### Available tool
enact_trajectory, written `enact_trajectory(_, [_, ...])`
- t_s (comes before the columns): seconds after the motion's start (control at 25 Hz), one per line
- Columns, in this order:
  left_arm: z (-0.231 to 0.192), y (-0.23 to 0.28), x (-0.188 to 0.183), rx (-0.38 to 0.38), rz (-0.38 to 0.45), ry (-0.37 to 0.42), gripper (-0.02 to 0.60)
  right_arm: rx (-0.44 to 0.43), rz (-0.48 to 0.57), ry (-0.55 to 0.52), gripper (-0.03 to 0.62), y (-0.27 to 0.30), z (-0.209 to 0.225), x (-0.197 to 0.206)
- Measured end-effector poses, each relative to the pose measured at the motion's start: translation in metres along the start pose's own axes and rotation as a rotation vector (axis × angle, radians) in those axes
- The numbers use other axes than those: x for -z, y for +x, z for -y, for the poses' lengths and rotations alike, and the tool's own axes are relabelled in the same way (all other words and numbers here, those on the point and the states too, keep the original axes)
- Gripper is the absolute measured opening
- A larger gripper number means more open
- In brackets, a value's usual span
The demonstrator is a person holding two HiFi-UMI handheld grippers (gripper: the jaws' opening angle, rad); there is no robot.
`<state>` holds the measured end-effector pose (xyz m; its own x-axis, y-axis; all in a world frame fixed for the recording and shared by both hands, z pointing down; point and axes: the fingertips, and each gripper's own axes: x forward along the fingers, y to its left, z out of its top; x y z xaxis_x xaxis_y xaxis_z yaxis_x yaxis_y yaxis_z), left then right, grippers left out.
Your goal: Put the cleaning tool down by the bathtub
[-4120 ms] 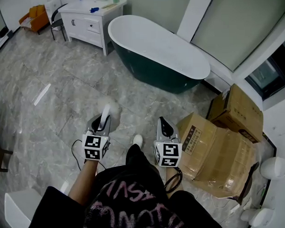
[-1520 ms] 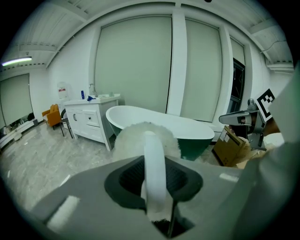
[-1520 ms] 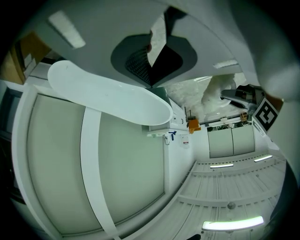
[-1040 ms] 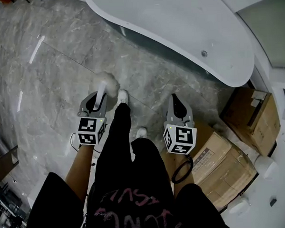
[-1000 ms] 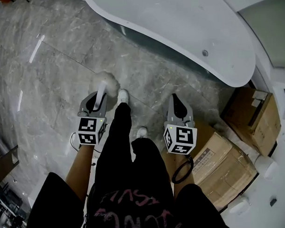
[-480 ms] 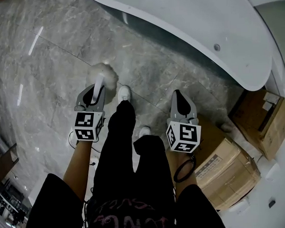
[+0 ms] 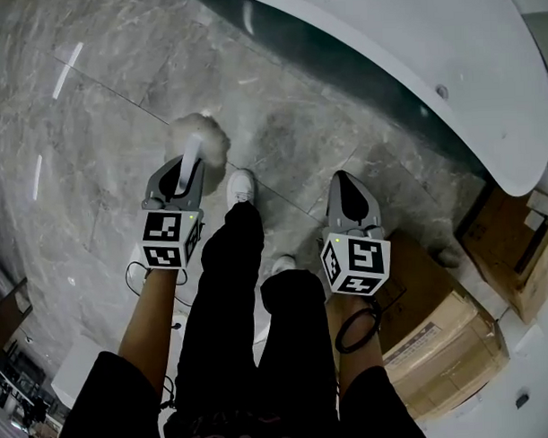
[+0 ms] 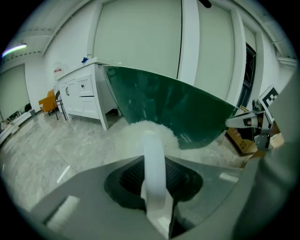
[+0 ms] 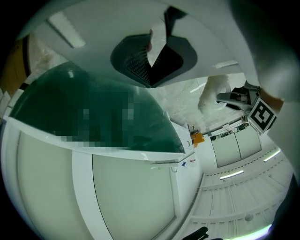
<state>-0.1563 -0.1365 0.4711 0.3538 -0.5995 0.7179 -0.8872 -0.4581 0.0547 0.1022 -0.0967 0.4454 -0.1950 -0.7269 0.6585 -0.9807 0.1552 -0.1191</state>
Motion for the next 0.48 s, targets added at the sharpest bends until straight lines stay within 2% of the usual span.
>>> enact_trajectory(0.48, [-0.015, 0.100, 0.078, 0.001, -0.030, 0.012, 0.090, -0.046, -0.074, 0.006, 0.012, 0.101, 0.010, 0.094])
